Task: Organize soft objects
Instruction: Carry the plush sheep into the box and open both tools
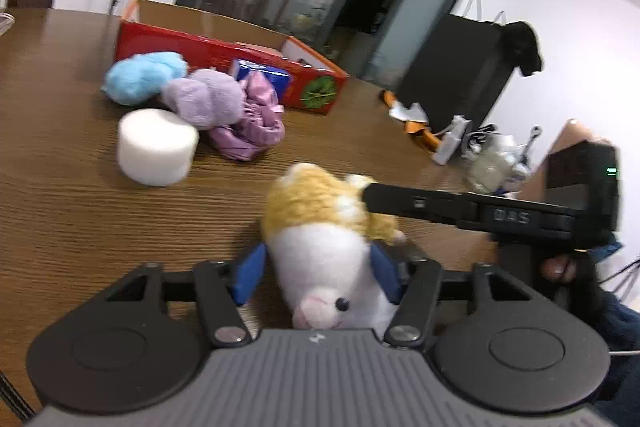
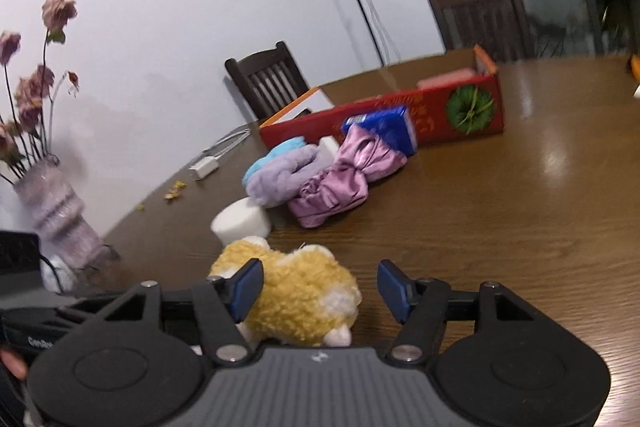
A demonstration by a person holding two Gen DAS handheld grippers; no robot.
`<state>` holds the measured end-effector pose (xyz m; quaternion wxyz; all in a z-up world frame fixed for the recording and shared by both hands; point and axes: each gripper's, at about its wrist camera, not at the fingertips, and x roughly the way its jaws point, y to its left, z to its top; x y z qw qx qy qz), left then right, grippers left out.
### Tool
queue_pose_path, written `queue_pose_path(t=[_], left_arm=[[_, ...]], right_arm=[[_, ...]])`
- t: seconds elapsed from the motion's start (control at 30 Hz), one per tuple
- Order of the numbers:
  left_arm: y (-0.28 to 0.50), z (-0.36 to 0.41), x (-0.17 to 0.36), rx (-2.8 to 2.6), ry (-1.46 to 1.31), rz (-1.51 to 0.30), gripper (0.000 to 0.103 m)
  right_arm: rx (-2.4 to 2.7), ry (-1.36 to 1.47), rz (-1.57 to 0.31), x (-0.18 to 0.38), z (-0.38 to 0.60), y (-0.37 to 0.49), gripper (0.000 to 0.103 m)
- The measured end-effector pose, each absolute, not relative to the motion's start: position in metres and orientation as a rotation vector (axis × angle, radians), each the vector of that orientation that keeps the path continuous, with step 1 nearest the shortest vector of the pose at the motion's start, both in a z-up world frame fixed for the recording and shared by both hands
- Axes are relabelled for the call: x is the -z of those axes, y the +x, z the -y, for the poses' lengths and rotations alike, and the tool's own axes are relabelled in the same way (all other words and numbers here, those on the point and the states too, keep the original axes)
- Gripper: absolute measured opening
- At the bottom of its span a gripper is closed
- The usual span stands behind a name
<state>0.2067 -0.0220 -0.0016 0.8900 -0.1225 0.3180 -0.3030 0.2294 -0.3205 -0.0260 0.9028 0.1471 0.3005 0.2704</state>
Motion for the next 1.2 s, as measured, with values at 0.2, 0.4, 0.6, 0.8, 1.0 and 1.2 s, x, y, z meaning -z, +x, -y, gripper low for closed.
queue_pose_path(t=[0.2,0.4,0.6,0.8,1.0,1.2], left_arm=[[0.216,0.020,0.002,0.646,-0.284,-0.626,0.049],[0.266,0.007,-0.042,0.665,-0.288,-0.510,0.047],[0.397,-0.018,-0.090,0.662,-0.310,-0.460,0.047],[0.530,-0.039,-0.075,0.497,-0.390,-0.498,0.047],[0.603,-0.023,-0.059,0.322,-0.169,-0.658,0.047],[0.598,-0.009,-0.062,0.285,-0.072,-0.588,0.053]], right_arm=[[-0.616,0.407,-0.656,0.033,0.322,0.244,0.046],[-0.601,0.380,-0.550,-0.012,0.314,0.272,0.042],[-0.609,0.298,-0.439,-0.072,0.288,0.387,0.042],[-0.596,0.294,-0.545,-0.072,0.247,0.551,0.042],[-0.536,0.248,-0.676,-0.032,0.198,0.657,0.042],[-0.445,0.294,-0.784,0.007,0.185,0.687,0.041]])
